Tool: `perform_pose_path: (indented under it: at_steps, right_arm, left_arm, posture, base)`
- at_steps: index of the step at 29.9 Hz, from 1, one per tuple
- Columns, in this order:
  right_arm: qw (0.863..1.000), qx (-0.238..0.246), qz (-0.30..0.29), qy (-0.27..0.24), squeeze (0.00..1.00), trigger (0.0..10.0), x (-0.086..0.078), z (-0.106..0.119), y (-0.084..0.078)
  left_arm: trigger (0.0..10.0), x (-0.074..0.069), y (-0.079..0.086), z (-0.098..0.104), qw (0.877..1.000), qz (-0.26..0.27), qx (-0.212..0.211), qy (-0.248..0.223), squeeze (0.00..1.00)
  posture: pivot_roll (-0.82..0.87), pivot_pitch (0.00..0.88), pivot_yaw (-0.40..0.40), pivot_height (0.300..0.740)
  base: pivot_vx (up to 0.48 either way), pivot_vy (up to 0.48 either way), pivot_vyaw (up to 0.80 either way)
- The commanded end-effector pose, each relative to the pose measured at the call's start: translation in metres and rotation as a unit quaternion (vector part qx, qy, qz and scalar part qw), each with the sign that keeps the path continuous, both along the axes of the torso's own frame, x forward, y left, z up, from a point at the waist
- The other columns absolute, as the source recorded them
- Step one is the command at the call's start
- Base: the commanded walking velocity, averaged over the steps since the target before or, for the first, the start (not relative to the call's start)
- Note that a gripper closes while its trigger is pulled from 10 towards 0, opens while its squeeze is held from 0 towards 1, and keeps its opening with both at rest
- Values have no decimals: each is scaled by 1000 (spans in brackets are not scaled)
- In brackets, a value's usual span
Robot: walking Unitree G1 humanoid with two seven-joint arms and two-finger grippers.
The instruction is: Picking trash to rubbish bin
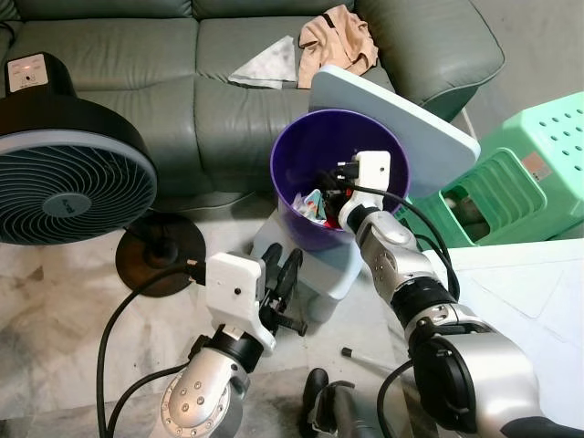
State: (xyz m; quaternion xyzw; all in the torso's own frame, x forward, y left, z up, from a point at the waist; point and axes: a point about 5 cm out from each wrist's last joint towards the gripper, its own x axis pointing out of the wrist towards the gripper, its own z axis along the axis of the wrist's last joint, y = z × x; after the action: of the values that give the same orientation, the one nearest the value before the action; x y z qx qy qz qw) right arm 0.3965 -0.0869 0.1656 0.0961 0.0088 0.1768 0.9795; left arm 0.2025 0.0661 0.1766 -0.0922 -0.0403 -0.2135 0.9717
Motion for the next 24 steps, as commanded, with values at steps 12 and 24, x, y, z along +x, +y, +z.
perform_pose_path:
  at_steps: [12,24]
  right_arm:
    - [998,35,16,-51,1000,10000,3,23,-4]
    - [991,33,-13,-126,1000,10000,5,51,-29]
  left_arm:
    - [10000,12,5,3,1000,6,-5,-16,0]
    - [10000,41,19,13,997,39,-3,-62,0]
  posture:
    - [344,353,-118,740]
    - [290,281,-133,740]
  base:
    - [0,0,0]
    - [0,0,0]
